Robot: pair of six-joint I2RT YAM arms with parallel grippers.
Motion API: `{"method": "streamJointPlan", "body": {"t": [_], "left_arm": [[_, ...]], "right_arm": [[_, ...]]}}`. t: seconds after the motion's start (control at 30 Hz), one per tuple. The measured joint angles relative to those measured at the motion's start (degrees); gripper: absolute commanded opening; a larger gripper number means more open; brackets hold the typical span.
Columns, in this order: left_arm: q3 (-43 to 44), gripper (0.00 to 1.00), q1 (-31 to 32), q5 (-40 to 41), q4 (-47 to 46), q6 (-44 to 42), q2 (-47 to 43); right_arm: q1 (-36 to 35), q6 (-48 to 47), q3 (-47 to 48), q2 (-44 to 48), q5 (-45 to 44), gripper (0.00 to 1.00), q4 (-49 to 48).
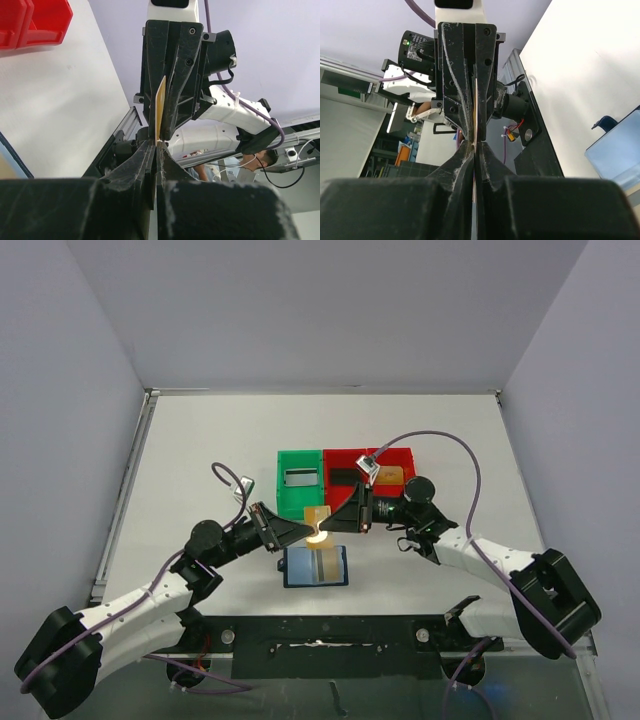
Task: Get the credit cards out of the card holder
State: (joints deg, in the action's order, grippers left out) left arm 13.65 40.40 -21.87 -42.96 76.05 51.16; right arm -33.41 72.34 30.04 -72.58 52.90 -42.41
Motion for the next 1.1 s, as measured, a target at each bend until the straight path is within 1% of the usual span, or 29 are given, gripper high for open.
{"method": "streamJointPlan", "body": {"t": [0.07,0.13,0.17,0.23,0.3,0.43,0.57,0.7,0.83,0.97,1.03,1.1], "left_arm": [[0.00,0.35,-0.02,-0.09,0.02,-0.02,-0.07],[0.00,0.62,-0.31,0.20,0.98,0.11,-0.55],[0.00,0.65,-0.46,0.35,1.68,-0.48,-0.94],[0.17,0.66,-0.70,0.83,4.42,-1.20,-2.21],[0.94,0.67,-0.74,1.62,8.74,-2.54,-3.45],[3.54,0.68,-0.76,4.04,19.54,-6.60,-5.33],[4.20,0.68,-0.76,6.36,27.58,-9.42,-7.85],[4.31,0.69,-0.76,7.82,33.35,-11.15,-9.84],[5.57,0.70,-0.76,9.33,38.47,-13.33,-10.21],[7.87,0.70,-0.76,11.23,43.34,-16.44,-9.90],[8.92,0.70,-0.76,12.11,45.27,-17.99,-9.22],[9.57,0.71,-0.76,12.70,46.73,-19.41,-8.13]], "right_arm": [[0.00,0.37,-0.33,0.52,-0.52,0.00,-0.13],[0.11,0.07,-0.46,1.81,-0.68,0.00,0.48],[0.35,-0.76,-0.44,2.75,-0.87,0.00,1.31],[0.96,-3.85,0.20,4.70,-1.73,0.00,5.88],[2.08,-8.52,2.43,6.73,-4.33,0.00,14.80],[5.07,-19.02,10.03,10.43,-13.20,0.00,33.64],[6.43,-29.97,15.61,16.35,-24.33,0.00,45.13],[6.47,-39.78,15.72,22.51,-33.94,0.00,48.46],[6.43,-52.76,10.97,25.44,-40.50,0.00,48.52],[6.32,-68.30,10.95,19.10,-49.22,0.00,52.41],[6.32,-74.07,10.97,15.02,-52.96,0.00,53.81],[6.34,-79.23,10.86,13.09,-55.49,0.00,54.10]]}}
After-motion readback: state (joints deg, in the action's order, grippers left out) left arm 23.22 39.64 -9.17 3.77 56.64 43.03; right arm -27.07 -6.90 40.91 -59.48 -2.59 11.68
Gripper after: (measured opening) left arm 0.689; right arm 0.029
